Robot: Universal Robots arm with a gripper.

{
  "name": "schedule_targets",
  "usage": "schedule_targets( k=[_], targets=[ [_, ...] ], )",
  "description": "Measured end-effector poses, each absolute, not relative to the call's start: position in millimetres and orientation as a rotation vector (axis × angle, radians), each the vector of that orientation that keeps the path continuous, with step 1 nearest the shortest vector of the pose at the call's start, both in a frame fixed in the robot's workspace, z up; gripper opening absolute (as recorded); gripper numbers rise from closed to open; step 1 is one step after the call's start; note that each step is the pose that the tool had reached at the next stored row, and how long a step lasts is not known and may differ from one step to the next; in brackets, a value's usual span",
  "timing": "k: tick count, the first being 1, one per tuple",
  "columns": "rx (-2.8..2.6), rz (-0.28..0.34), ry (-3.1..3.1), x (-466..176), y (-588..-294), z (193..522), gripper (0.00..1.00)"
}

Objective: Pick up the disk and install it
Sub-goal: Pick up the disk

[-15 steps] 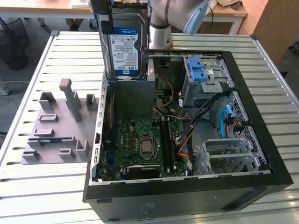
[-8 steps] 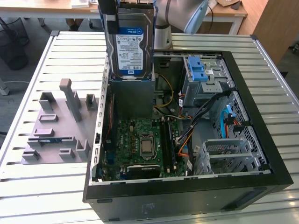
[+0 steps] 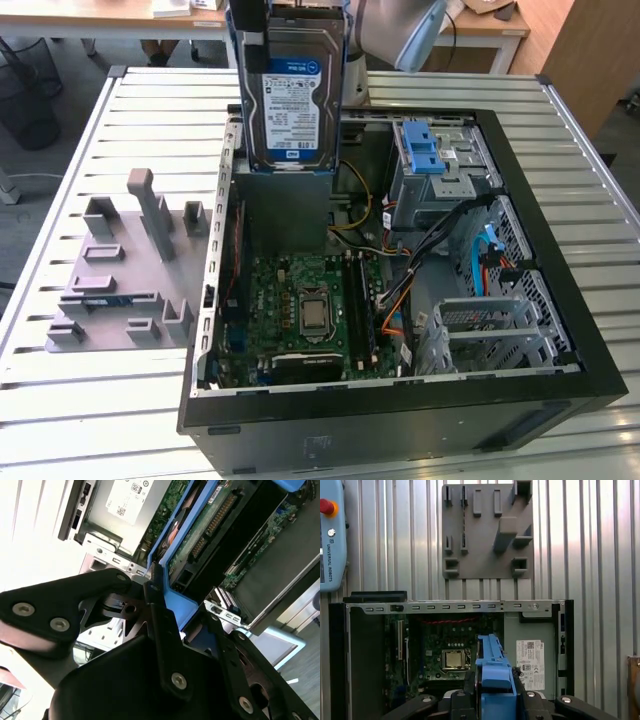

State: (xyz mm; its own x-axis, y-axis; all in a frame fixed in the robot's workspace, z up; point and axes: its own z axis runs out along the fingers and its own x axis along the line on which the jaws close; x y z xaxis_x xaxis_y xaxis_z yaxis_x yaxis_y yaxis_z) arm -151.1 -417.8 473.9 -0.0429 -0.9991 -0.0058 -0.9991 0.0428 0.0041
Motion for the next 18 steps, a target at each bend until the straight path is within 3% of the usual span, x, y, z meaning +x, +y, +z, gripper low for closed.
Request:
schedule_targets(
  k=[18],
  targets=[
    [-2.172,0.011,2.267,-123.3,-417.8,473.9,0.36]
  ],
)
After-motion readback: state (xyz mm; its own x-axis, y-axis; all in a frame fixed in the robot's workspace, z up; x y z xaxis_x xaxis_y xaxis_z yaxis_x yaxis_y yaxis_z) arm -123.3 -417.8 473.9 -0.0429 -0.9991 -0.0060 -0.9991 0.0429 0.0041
